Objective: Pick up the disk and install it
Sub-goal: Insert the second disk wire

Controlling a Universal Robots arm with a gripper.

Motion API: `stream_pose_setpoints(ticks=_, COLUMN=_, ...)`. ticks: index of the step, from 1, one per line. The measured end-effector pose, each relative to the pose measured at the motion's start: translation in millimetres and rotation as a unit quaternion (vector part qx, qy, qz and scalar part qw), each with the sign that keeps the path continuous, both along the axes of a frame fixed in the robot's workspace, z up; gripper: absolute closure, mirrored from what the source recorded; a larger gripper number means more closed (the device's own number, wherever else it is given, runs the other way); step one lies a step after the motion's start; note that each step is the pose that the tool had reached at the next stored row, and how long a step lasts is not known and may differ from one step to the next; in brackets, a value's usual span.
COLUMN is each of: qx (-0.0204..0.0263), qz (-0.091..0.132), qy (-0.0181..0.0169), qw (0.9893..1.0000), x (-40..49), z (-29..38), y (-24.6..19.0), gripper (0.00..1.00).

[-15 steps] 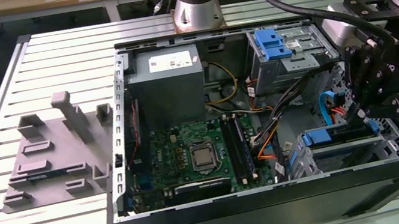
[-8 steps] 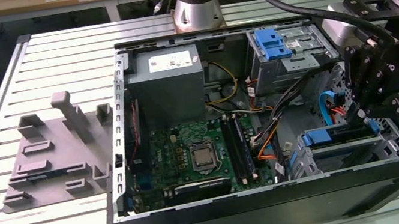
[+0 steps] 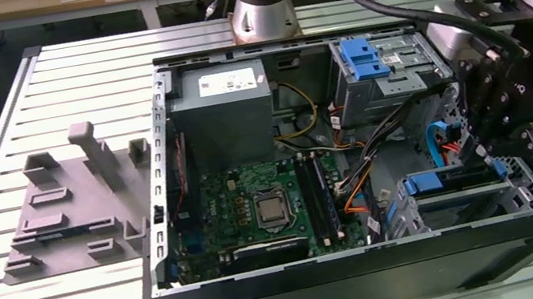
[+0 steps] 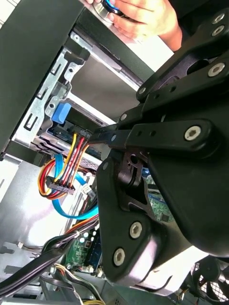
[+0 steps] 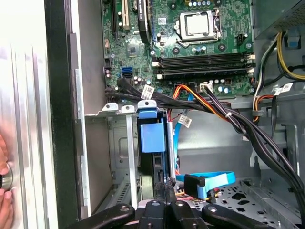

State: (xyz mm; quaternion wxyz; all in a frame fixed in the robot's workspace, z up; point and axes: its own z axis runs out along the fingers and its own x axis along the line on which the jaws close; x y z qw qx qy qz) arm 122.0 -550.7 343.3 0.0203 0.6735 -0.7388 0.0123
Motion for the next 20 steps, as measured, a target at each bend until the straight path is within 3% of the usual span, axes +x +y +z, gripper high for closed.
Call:
stream_pose_setpoints(ticks=4, qx=-0.0001, qz=0.0, qy=-0.0001, qw=1.0, x=-0.1, z=8.2, y=0.3, gripper=0.89)
stream_pose_setpoints(ticks=13, qx=0.0008, qz=0.0, qy=-0.0032, qw=1.0, x=-12.0, z=11.1, y=0.3, gripper=0.89)
stream_pose_setpoints(ticks=20, qx=0.0015, qz=0.0, qy=-0.0034, qw=1.0, x=-12.3, z=27.8, y=1.6, gripper=0.89)
